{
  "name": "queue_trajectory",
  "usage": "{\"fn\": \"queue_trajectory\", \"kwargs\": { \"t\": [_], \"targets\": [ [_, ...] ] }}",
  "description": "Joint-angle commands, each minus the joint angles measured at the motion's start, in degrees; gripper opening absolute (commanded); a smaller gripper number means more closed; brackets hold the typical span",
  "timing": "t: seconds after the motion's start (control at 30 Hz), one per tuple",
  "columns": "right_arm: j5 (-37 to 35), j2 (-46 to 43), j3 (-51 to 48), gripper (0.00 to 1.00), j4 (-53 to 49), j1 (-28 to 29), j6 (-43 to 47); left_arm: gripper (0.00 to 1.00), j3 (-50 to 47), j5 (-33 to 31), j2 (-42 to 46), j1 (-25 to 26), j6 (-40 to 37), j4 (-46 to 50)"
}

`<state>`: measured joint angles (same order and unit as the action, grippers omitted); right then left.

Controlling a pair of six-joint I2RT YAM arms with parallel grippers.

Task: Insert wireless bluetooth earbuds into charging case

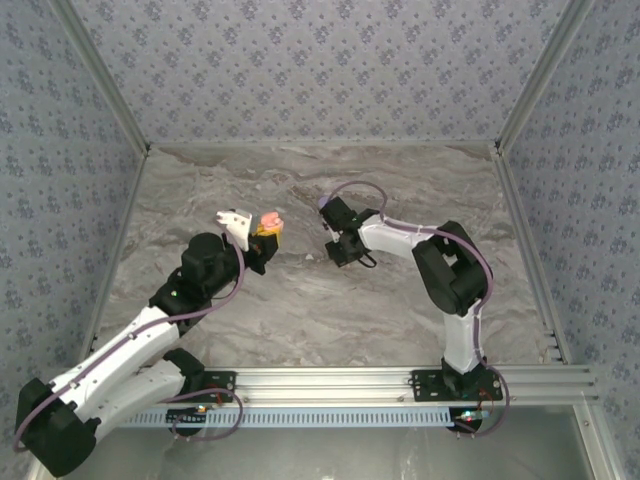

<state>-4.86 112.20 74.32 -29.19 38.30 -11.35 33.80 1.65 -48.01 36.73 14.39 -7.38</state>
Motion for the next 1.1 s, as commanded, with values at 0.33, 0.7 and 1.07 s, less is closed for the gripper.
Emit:
{"fn": "queue_trajectory", "kwargs": {
  "t": [0.33, 0.7, 1.07],
  "targets": [
    [-1.6, -0.8, 1.3, 0.31, -9.0, -0.6, -3.8, 0.17, 1.1, 1.1, -0.6, -0.4, -0.2, -1.7],
    [-0.4, 2.2, 4.3, 0.29, -11.1, -0.7, -4.3, 0.17, 0.9, 1.1, -0.7, -0.4, -0.1, -1.9],
    [3.0, 3.3, 6.9, 0.30, -10.2, -1.3, -5.5, 0.17, 0.6, 1.0, -0.4, -0.4, -0.1, -1.9]
  ]
}}
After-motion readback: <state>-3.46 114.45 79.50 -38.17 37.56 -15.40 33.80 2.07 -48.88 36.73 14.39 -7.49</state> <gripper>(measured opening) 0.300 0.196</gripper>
